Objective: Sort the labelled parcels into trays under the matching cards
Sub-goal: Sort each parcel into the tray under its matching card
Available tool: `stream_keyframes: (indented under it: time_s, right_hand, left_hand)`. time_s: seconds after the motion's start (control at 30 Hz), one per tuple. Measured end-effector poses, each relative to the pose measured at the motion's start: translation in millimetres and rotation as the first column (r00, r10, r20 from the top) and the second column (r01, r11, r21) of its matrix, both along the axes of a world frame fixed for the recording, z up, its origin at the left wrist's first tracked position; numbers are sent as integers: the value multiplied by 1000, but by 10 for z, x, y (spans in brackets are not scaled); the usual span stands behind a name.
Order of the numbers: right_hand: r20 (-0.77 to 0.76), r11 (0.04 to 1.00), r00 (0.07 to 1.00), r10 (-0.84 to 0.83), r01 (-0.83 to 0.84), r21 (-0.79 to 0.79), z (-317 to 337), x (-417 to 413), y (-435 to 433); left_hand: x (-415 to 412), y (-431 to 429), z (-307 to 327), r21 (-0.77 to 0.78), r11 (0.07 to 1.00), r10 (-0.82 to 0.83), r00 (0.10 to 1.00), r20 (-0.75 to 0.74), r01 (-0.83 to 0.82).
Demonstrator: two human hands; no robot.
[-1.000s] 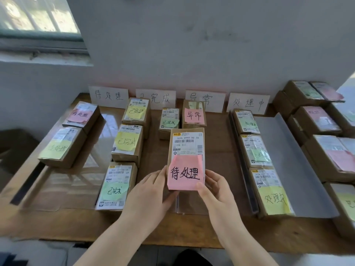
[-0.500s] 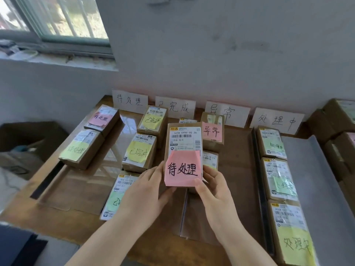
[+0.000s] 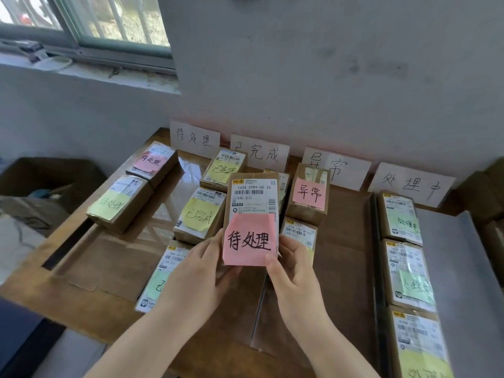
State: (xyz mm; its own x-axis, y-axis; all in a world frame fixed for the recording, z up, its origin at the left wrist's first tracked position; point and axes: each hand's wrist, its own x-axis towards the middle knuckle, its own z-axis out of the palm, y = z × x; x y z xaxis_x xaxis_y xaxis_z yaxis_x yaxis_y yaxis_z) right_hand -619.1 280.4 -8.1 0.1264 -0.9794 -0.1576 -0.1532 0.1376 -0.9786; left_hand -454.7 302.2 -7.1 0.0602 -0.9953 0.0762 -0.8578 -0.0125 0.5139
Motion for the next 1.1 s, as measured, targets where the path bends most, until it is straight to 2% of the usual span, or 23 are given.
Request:
stream_keyframes:
  time_s: [0.3,0.43,0.57,0.83,1.1]
  right_hand:
    - [-38,997,996,-77,76,-22,1,432,27]
    - [-39,991,990,-135,134,-29,22,881,106]
    - [-2,987,987,-162,162,24,24,1503,249]
    - [-152,991,984,-95,108,79,-198,2643,504]
    - [-191,959,982,2,52,279,-533,3197,713]
  left_hand:
    - [486,-129,-40,-1,994,-113,991,-76,113]
    - [952,-155,-29,1,988,-154,974,-165,157]
    - [1562,-140,-16,27,986,-158,968,-193,167]
    - [2725,70,-166,101,971,-206,973,-108,217]
    - [3402,346,-546,221,944,-223,967,-119,245]
